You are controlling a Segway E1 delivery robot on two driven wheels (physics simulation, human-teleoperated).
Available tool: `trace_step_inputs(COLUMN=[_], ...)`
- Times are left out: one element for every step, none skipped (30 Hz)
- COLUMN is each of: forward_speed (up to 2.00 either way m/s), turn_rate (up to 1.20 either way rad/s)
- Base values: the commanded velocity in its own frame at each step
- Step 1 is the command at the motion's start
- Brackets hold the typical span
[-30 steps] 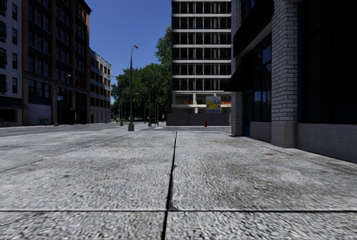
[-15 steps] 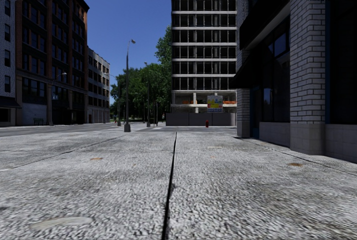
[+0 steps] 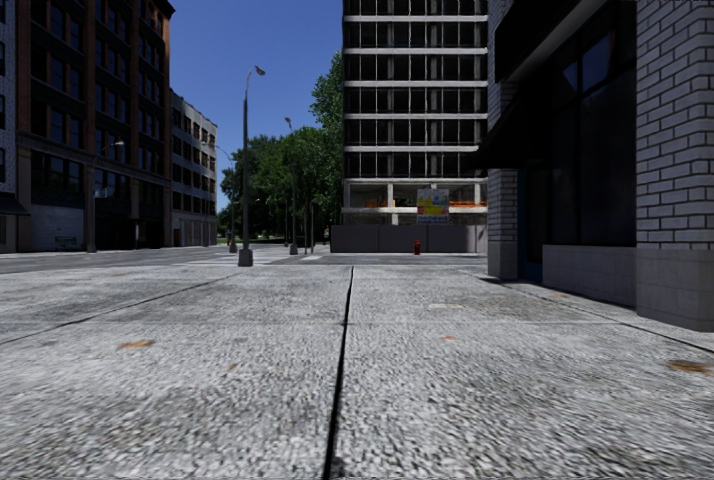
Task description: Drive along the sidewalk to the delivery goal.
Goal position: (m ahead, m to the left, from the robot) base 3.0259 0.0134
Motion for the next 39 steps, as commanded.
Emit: trace_step_inputs(forward_speed=[2.0, 2.0, 2.0, 2.0, 2.0, 2.0, 2.0, 2.0, 2.0, 2.0, 2.0, 2.0, 2.0, 2.0, 2.0, 2.0, 2.0, 2.0, 2.0, 2.0, 2.0, 2.0, 2.0, 2.0, 2.0, 2.0, 2.0, 2.0, 2.0, 2.0, 1.92, 1.79, 1.64, 1.64, 1.5, 1.28, 1.06, 1.06, 0.84], turn_rate=[0.0, 0.0, 0.0, 0.0, 0.0, 0.0, 0.0, 0.0, 0.0, 0.0, 0.0, 0.0, 0.0, 0.0, 0.0, 0.0, 0.0, 0.0, 0.0, 0.0, 0.0, 0.0, 0.0, 0.0, 0.0, 0.0, 0.0, 0.0, 0.0, 0.0, 0.0, 0.0, 0.0, 0.0, 0.0, 0.0, 0.0, 0.0, 0.0])
